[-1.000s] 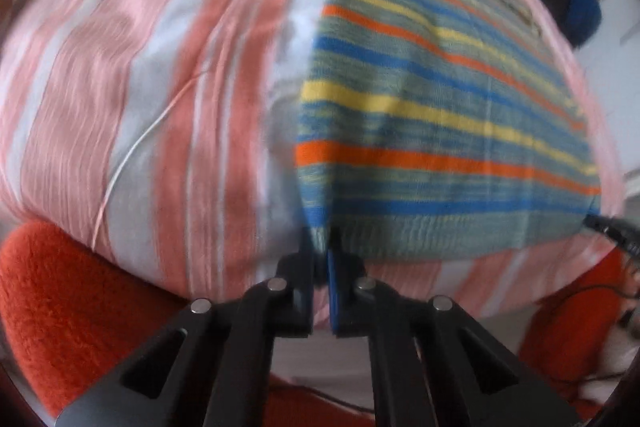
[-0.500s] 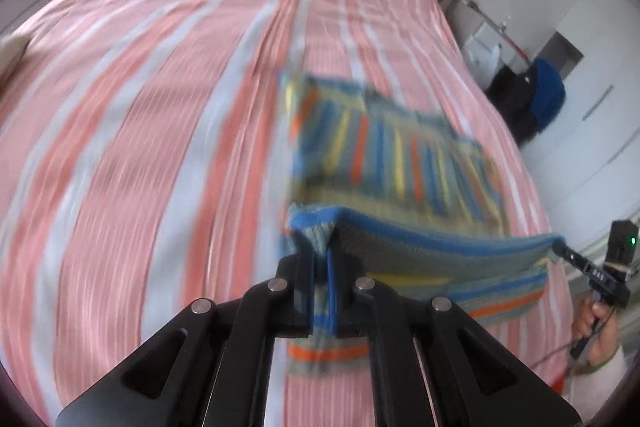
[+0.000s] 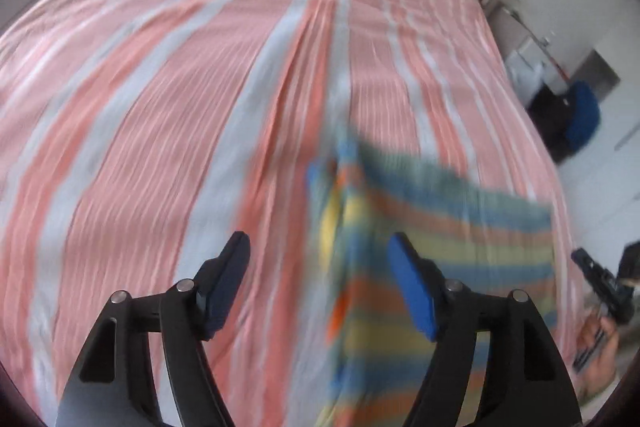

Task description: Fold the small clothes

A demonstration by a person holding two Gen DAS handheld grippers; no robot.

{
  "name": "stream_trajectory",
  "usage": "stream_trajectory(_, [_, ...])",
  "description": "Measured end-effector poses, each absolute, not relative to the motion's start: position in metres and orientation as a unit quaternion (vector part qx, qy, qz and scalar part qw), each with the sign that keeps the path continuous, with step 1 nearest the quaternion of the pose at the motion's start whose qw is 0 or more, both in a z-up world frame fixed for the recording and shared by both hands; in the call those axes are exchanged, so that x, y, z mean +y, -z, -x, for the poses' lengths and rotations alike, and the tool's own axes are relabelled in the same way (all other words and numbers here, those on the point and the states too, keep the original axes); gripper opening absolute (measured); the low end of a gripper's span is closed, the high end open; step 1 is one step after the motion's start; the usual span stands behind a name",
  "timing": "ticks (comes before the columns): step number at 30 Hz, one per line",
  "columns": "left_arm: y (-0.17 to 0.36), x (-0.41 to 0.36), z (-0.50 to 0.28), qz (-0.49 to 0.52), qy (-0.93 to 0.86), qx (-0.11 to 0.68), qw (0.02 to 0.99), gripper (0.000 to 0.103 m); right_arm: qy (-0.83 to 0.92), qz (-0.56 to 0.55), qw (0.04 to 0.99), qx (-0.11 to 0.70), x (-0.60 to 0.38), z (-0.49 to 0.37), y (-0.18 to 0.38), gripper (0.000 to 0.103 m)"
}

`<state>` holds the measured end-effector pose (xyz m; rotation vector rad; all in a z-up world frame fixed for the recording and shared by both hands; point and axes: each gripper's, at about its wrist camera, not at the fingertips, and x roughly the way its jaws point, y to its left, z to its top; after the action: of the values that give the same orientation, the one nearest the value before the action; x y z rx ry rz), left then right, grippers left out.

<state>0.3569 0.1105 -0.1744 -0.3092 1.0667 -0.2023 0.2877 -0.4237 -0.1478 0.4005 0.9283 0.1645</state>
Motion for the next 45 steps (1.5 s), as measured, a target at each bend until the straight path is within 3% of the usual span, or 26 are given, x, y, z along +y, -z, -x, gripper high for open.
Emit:
stream_trajectory(3, [0.187, 0.111, -0.310, 0.126, 0.121, 0.533, 0.828, 0.076, -0.122, -0.167, 0.850, 0.484, -0.413, -0.239, 0.146, 0.030])
stream_trajectory(4, [0.194, 0.108, -0.294, 0.119, 0.126, 0.543, 0.822, 0.076, -0.133, -0.167, 0.841, 0.497, -0.409, -0.219, 0.149, 0.038])
stream_trajectory(5, [0.199, 0.104, -0.283, 0.114, 0.130, 0.547, 0.819, 0.076, -0.140, -0.174, 0.830, 0.511, -0.404, -0.201, 0.154, 0.055])
stream_trajectory(6, [0.202, 0.098, -0.274, 0.105, 0.131, 0.542, 0.823, 0.076, -0.141, -0.181, 0.824, 0.518, -0.401, -0.192, 0.158, 0.062])
stream_trajectory(8, [0.202, 0.086, -0.272, 0.082, 0.123, 0.532, 0.834, 0.073, -0.147, -0.195, 0.808, 0.536, -0.391, -0.181, 0.174, 0.065])
stream_trajectory(9, [0.203, 0.082, -0.274, 0.081, 0.125, 0.531, 0.834, 0.047, -0.148, -0.198, 0.802, 0.544, -0.384, -0.181, 0.182, 0.063])
stream_trajectory(10, [0.204, 0.076, -0.277, 0.082, 0.134, 0.536, 0.830, 0.025, -0.153, -0.207, 0.798, 0.545, -0.379, -0.185, 0.189, 0.049])
stream_trajectory(11, [0.205, 0.073, -0.278, 0.085, 0.142, 0.544, 0.822, 0.005, -0.153, -0.212, 0.793, 0.549, -0.377, -0.190, 0.196, 0.013])
stream_trajectory(16, [0.180, 0.088, -0.256, 0.079, 0.152, 0.544, 0.822, 0.003, -0.140, -0.204, 0.791, 0.560, -0.382, -0.181, 0.182, 0.010])
stream_trajectory(20, [0.199, 0.079, -0.258, 0.063, 0.138, 0.564, 0.812, 0.004, -0.129, -0.192, 0.777, 0.586, -0.389, -0.170, 0.194, 0.009])
stream_trajectory(22, [0.201, 0.075, -0.259, 0.059, 0.130, 0.560, 0.816, 0.005, -0.124, -0.189, 0.775, 0.590, -0.388, -0.174, 0.207, 0.009])
stream_trajectory(24, [0.196, 0.078, -0.255, 0.066, 0.127, 0.556, 0.819, 0.017, -0.124, -0.183, 0.786, 0.577, -0.386, -0.174, 0.203, 0.011])
stream_trajectory(25, [0.192, 0.081, -0.249, 0.068, 0.119, 0.556, 0.820, 0.021, -0.124, -0.180, 0.790, 0.573, -0.385, -0.172, 0.198, 0.016])
stream_trajectory(26, [0.186, 0.084, -0.241, 0.061, 0.109, 0.553, 0.823, 0.035, -0.119, -0.172, 0.798, 0.565, -0.384, -0.167, 0.192, 0.030])
stream_trajectory(27, [0.177, 0.085, -0.230, 0.048, 0.097, 0.545, 0.831, 0.051, -0.110, -0.159, 0.810, 0.554, -0.385, -0.158, 0.183, 0.038])
stream_trajectory(28, [0.164, 0.087, -0.213, 0.027, 0.086, 0.528, 0.844, 0.058, -0.109, -0.151, 0.821, 0.540, -0.387, -0.147, 0.173, 0.050])
stream_trajectory(30, [0.145, 0.087, -0.186, 0.000, 0.083, 0.500, 0.862, 0.075, -0.101, -0.122, 0.843, 0.514, -0.390, -0.121, 0.154, 0.056])
stream_trajectory(33, [0.117, 0.086, -0.143, -0.021, 0.087, 0.466, 0.880, 0.088, -0.086, -0.076, 0.866, 0.487, -0.385, -0.085, 0.136, 0.063])
stream_trajectory(36, [0.104, 0.075, -0.120, -0.016, 0.091, 0.442, 0.892, 0.097, -0.068, -0.049, 0.881, 0.465, -0.373, -0.056, 0.132, 0.069])
stream_trajectory(41, [0.142, 0.042, -0.112, -0.003, 0.073, 0.421, 0.904, 0.098, -0.024, -0.032, 0.897, 0.439, -0.353, -0.030, 0.151, 0.091])
stream_trajectory(45, [0.193, 0.026, -0.113, 0.001, 0.050, 0.425, 0.904, 0.098, 0.004, -0.018, 0.899, 0.438, -0.342, -0.025, 0.175, 0.091])
